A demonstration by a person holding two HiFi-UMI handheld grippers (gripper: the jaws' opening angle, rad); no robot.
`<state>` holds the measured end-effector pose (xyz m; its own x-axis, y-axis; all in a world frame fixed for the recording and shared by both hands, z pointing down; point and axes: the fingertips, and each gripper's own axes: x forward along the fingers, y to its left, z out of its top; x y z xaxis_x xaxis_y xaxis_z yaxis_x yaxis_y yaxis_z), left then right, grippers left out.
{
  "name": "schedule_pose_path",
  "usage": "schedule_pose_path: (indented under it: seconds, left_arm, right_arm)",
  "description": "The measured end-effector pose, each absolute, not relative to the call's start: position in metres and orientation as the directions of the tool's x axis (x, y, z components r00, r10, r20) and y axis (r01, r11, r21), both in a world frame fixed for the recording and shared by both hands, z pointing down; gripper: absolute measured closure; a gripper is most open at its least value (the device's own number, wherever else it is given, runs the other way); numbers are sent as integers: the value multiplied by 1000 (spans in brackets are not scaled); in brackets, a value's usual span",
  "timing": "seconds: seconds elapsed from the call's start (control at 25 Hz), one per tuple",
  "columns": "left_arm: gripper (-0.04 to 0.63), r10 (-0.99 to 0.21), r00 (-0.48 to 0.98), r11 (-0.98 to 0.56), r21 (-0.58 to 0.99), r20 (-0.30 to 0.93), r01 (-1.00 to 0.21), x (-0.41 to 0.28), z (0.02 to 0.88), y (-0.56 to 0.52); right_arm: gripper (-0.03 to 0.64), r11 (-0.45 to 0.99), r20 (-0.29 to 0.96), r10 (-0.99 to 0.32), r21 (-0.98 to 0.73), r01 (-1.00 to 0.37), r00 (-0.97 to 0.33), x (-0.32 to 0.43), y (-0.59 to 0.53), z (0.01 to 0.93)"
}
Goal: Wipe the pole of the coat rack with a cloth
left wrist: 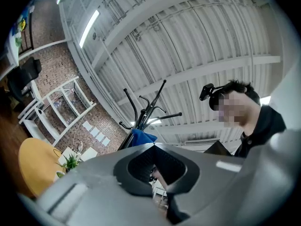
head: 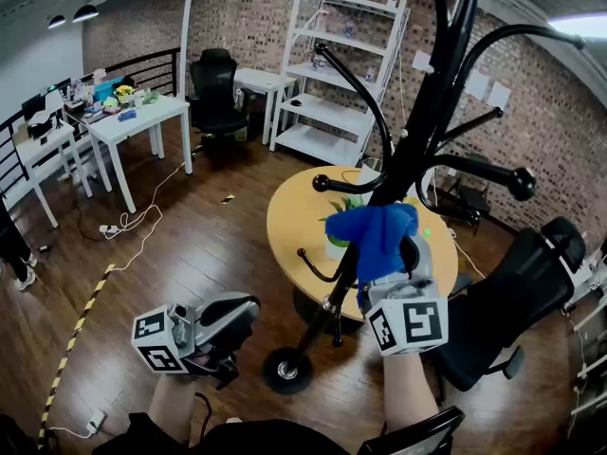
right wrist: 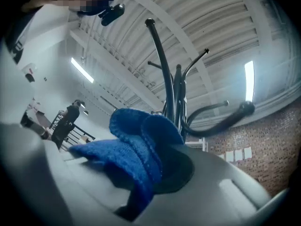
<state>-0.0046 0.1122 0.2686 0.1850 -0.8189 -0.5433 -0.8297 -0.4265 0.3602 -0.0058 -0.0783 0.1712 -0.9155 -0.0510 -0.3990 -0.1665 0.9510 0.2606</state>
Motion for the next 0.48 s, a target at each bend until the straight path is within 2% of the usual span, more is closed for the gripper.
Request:
schedule_pose_path:
  seconds: [0.28,0.4,0.48]
  left_arm:
    - [595,-831,208,-446,394,-516,-804,3,283,99]
    - [595,-831,220,-456,400,-511,-795,6,283,96]
    - [595,-829,231,-467,403,-509,-787,9,284,91]
  right_arm:
    - [594,990,-118,-75,107,-88,-990,-10,-90,316]
    - [594,997,57,-75,11,-75,-996,-8,-94,376]
    - [594,995,204,-28,-90,-47,-979,-9,-94,414]
